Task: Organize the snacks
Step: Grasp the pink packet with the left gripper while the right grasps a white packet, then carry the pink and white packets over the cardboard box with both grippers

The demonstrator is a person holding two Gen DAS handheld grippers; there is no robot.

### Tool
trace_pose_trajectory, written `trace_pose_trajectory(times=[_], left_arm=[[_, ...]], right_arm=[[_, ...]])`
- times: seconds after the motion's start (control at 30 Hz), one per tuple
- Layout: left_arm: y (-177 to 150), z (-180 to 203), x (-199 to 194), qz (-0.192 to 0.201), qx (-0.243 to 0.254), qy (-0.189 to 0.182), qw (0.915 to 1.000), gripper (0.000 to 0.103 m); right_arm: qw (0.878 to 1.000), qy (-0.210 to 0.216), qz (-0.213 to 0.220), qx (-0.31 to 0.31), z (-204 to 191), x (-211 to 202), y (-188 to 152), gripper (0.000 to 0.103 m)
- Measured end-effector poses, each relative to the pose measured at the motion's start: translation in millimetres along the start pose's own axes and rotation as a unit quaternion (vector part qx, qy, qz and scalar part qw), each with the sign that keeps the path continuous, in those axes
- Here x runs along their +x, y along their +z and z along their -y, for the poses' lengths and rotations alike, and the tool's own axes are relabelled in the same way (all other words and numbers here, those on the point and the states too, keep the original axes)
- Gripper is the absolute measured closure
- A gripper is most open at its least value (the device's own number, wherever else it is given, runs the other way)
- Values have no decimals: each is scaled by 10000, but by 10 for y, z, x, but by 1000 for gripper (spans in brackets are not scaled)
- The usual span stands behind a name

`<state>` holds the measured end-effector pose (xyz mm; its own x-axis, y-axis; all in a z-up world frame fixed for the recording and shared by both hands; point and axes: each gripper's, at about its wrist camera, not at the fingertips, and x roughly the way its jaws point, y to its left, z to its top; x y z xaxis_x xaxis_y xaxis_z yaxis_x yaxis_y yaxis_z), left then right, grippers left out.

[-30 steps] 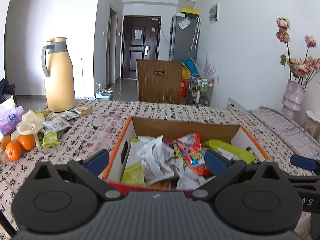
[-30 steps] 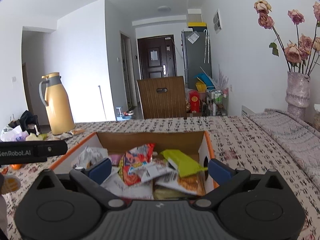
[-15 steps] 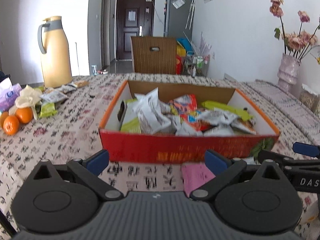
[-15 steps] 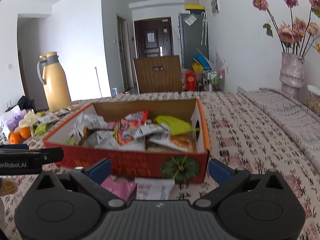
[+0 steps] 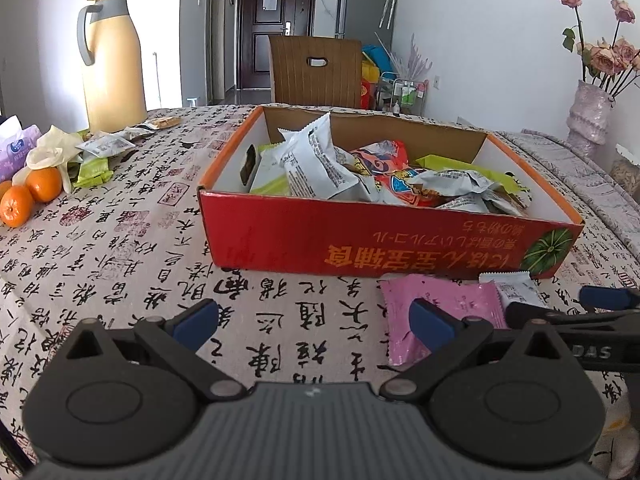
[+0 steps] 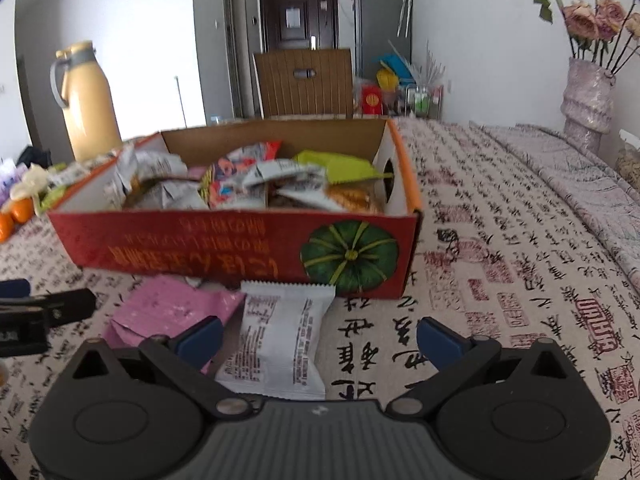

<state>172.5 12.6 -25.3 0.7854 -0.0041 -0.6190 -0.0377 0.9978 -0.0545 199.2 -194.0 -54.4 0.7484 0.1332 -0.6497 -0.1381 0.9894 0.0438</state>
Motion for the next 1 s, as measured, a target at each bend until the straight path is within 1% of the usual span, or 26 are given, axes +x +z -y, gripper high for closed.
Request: trace_pose_trajectory(times=[0.1, 0.17, 0.2, 0.23, 0.27, 0.3, 0.37, 0.43, 0.47, 0.63, 0.73, 0.93, 1.0], left_arm=[[1, 6, 13, -22, 6, -10, 10000, 0], [0, 7, 18, -32, 10, -17, 10000, 0], [1, 7, 25, -38, 15, -17, 10000, 0], [2, 10, 29, -44, 21, -10, 10000, 0], [3, 12, 31, -50, 25, -4, 10000, 0], [5, 13, 31, -57, 24, -4, 10000, 0], [7, 24, 25, -66, 26, 10, 10000, 0], [13, 48, 23, -100, 18, 8, 9999, 0], [16, 61, 25, -129, 4, -18, 9999, 0], [50, 199, 64, -335, -23, -102, 9994, 0], [82, 324, 103, -465, 0, -153, 9988, 0], [157, 581, 206, -703, 56, -320, 9970, 0], [183, 659, 245, -772, 61, -317, 9965, 0]], right_arm=[[9999, -56, -80, 24, -13, 79, 7, 0], [10000, -34, -81, 9, -26, 92, -5, 5], [10000, 6, -81, -7, -34, 92, -13, 13], [10000, 32, -89, -18, -40, 91, -20, 25], [10000, -37, -60, -64, -56, 87, -26, 35], [9999, -44, -44, -84, -57, 83, -30, 38], [10000, 20, -16, -88, -49, 61, -27, 53], [9999, 83, 14, -110, -42, 39, -38, 62], [9998, 140, 38, -102, -37, 24, -41, 64], [9991, 230, 344, -104, 5, -140, -62, 64], [9986, 277, 441, -36, 83, -214, -75, 64], [9976, 190, 632, 201, 368, -341, -119, 64], [9971, 154, 684, 300, 475, -364, -129, 64]])
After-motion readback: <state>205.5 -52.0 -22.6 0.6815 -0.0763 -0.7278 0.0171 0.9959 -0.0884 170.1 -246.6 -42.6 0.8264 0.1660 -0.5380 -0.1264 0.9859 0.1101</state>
